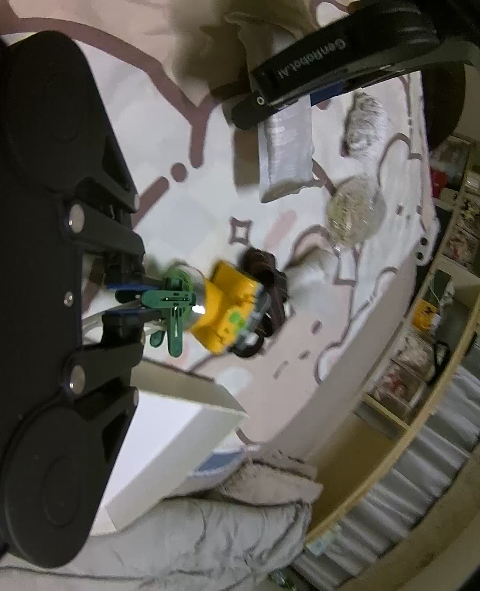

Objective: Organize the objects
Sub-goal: 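Lift the pouch and clothespins and carry both over the white box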

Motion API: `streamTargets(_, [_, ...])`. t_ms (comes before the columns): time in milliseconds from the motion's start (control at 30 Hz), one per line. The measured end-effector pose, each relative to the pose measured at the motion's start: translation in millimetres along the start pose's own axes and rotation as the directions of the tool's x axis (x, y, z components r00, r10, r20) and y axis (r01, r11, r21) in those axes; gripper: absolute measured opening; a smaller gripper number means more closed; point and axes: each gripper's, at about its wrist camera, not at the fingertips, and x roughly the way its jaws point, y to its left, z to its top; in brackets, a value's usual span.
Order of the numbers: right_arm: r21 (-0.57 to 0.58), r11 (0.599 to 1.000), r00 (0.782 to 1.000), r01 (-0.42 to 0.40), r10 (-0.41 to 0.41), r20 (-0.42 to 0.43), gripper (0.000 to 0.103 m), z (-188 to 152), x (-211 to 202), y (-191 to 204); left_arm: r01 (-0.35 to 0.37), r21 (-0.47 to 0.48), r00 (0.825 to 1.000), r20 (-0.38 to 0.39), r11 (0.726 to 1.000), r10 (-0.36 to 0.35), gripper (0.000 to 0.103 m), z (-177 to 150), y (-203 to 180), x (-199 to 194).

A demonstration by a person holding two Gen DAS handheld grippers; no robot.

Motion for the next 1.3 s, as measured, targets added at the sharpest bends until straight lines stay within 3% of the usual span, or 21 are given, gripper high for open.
streamTargets(233, [0.087,0.996,0.995,0.037,-0.045,0.087,0.010,12,-31,-15,0.002,-0.076,0.993,0.120,0.997,0.008,0.057,8,-5,-35])
streamTargets(633, [0.328,0.939,0.971,0.107,-0.170,0.171,0.010,37,-61,-82,0.044,-0.135,0.956,0.293,0.990,-0.002,0.057,53,-45,-66])
streamTargets(967, [0.431,0.883,0.965,0.186,-0.246,0.086,0.010,7,-46,-134,0.124,-0.113,0.934,0.348,0.986,-0.078,0.057,97,-107,-45])
streamTargets(1300, [0.563,0.790,0.960,0.245,-0.278,-0.027,0.010,-36,-32,-180,0.191,-0.149,0.934,0.331,0.970,-0.133,0.057,120,-161,-2])
